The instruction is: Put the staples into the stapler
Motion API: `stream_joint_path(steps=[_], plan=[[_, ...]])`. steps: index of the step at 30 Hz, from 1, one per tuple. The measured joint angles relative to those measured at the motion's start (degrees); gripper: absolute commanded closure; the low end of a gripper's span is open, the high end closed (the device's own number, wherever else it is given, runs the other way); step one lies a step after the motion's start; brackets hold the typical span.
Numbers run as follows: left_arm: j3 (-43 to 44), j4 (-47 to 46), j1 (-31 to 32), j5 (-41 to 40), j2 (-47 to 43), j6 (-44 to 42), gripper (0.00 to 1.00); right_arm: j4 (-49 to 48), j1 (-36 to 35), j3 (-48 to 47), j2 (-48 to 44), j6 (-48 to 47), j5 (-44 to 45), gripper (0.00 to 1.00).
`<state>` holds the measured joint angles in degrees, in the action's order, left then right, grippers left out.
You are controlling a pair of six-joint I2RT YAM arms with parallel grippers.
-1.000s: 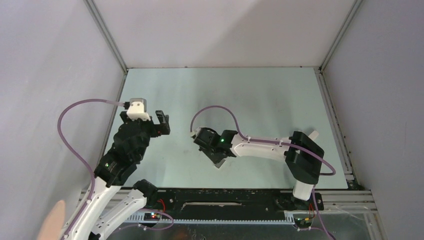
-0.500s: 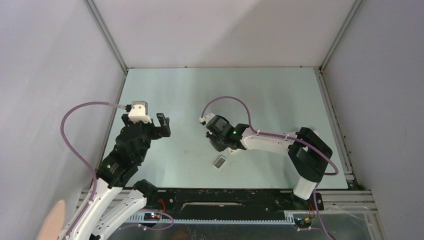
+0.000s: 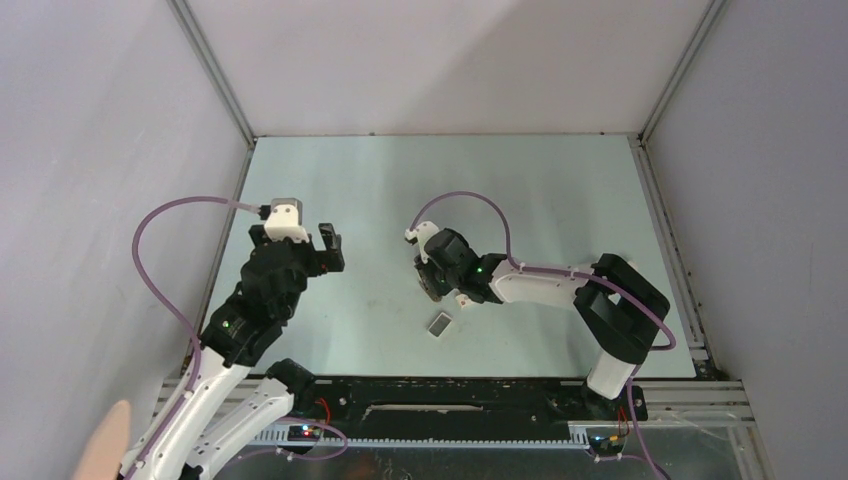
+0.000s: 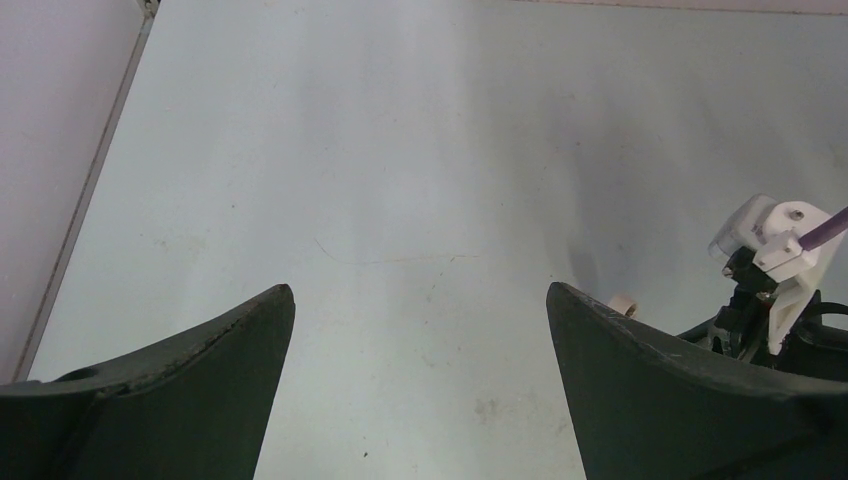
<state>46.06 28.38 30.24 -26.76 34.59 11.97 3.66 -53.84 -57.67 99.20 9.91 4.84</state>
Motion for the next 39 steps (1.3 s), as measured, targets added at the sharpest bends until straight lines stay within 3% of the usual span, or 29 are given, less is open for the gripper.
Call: stream_joint_path(steps=[15, 39], plan=[[0.0, 0.0, -0.7, 0.0, 0.3, 0.0, 0.00, -5.0, 0.3, 0.5, 0.9, -0.5, -0.9, 0.88], [0.0, 0.0, -1.3, 0.5, 0.6, 0.0, 0.00, -5.0, 0.6, 0.7, 3.0, -1.4, -0.6, 0.90]])
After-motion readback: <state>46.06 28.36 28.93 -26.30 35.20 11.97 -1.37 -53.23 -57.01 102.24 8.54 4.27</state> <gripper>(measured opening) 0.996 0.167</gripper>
